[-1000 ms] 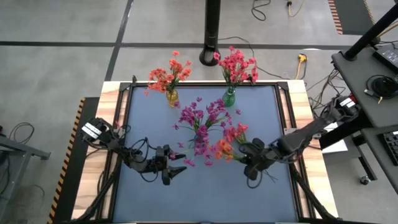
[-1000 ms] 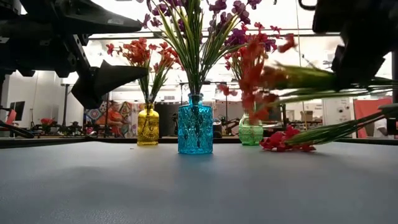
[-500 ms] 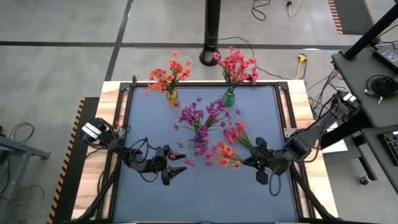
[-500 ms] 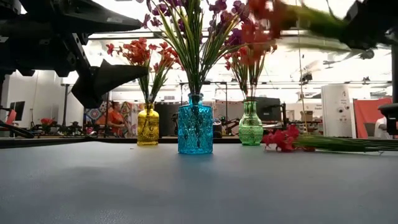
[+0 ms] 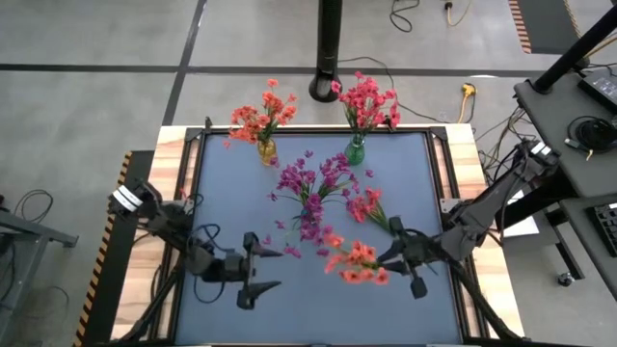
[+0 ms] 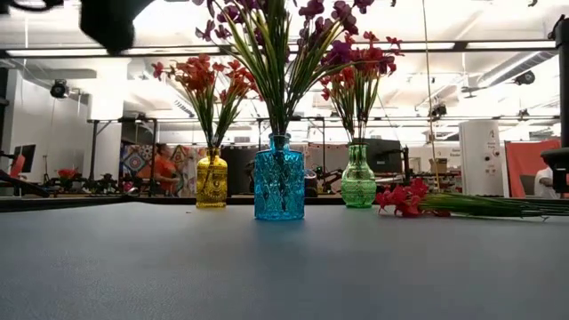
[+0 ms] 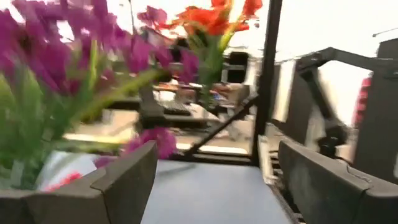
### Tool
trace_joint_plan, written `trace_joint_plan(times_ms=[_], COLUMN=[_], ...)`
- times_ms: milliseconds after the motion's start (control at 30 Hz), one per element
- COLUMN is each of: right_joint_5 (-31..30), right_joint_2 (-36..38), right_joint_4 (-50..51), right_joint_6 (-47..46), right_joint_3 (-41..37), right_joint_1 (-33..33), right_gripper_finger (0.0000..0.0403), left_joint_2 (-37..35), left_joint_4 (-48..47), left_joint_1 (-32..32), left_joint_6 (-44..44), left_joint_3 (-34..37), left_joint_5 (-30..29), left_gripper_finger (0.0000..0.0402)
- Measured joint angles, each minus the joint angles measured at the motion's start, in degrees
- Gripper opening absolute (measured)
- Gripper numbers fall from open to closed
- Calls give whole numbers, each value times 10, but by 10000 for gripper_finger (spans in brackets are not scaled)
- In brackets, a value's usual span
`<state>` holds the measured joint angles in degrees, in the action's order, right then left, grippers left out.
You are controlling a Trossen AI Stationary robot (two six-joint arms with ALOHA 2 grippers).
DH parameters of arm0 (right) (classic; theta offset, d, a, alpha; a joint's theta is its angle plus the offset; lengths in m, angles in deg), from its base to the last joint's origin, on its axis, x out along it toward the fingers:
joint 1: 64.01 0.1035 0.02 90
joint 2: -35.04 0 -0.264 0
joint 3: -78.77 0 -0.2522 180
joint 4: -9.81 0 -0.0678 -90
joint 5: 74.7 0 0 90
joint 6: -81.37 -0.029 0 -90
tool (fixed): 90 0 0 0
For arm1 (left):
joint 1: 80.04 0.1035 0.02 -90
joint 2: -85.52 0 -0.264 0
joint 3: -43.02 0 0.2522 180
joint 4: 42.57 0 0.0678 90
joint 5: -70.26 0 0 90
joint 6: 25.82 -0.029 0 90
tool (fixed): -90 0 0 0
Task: Sort flowers into vase by color
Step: Put the orange flower into the yellow vase
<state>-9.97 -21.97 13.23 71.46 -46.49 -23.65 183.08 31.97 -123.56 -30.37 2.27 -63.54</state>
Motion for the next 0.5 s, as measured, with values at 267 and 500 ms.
trace_joint_plan(times_ms=[267, 500], right_joint_5=[17, 19], right_joint_2=[-75, -150], right_joint_4=[-203, -318], right_joint_6=[127, 189], right_joint_3=[0, 11], right_joint_1=[0, -1], right_gripper_finger=[28, 28], left_joint_2=[-8, -4], left_joint_4=[-52, -176], left_joint_1=[-5, 17], left_joint_6=[-124, -168], left_joint_3=[-90, -195], left_joint_5=[-47, -44], left_gripper_finger=[315, 315])
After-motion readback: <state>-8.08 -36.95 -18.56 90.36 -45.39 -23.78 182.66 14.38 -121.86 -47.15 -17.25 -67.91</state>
